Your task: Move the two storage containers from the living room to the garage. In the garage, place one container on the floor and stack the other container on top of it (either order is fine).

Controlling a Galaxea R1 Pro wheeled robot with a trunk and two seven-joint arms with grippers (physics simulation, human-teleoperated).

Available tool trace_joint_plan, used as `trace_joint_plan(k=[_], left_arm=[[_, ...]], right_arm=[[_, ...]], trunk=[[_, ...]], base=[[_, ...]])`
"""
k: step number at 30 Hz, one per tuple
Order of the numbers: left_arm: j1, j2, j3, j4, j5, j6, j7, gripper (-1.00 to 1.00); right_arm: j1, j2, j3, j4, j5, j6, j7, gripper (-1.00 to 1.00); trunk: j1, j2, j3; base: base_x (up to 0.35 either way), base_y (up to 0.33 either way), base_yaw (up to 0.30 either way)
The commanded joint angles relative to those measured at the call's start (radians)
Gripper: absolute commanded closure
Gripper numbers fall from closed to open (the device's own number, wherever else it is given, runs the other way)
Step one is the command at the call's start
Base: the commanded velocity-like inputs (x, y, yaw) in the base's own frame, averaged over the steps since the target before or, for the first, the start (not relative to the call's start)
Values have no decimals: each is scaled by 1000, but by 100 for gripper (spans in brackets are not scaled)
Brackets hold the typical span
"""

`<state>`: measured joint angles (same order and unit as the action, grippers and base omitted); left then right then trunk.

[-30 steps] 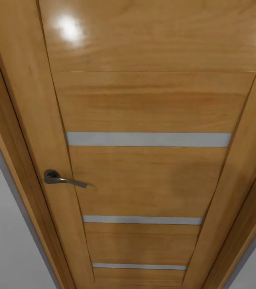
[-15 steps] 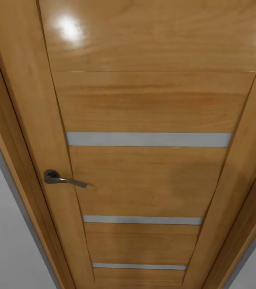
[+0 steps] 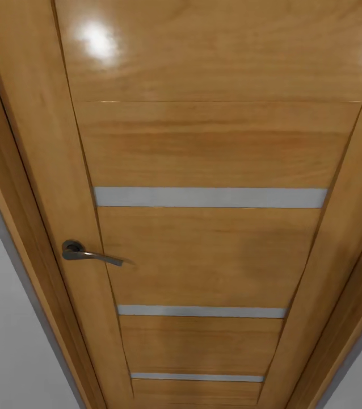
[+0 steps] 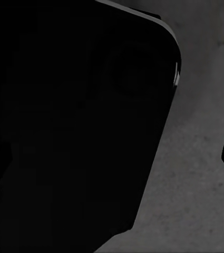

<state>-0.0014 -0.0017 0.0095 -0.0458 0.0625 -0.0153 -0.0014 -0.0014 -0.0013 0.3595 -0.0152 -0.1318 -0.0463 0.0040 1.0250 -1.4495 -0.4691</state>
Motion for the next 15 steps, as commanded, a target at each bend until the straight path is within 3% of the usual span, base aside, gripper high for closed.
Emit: trace_joint_plan(k=[1, 12, 15], left_arm=[[0, 0, 0, 0, 7, -2, 0, -100], [0, -3, -2, -14, 5, -3, 0, -100], [0, -3, -1, -36, 5, -2, 1, -100]], right_arm=[[0, 0, 9, 0, -10, -3, 0, -100], [0, 4, 12, -5, -4, -26, -5, -100], [1, -1, 14, -46, -2, -38, -8, -100]], trunk=[[0, 0, -1], [0, 0, -1], [0, 0, -1]], base=[[0, 0, 0], [0, 0, 0], [0, 0, 0]])
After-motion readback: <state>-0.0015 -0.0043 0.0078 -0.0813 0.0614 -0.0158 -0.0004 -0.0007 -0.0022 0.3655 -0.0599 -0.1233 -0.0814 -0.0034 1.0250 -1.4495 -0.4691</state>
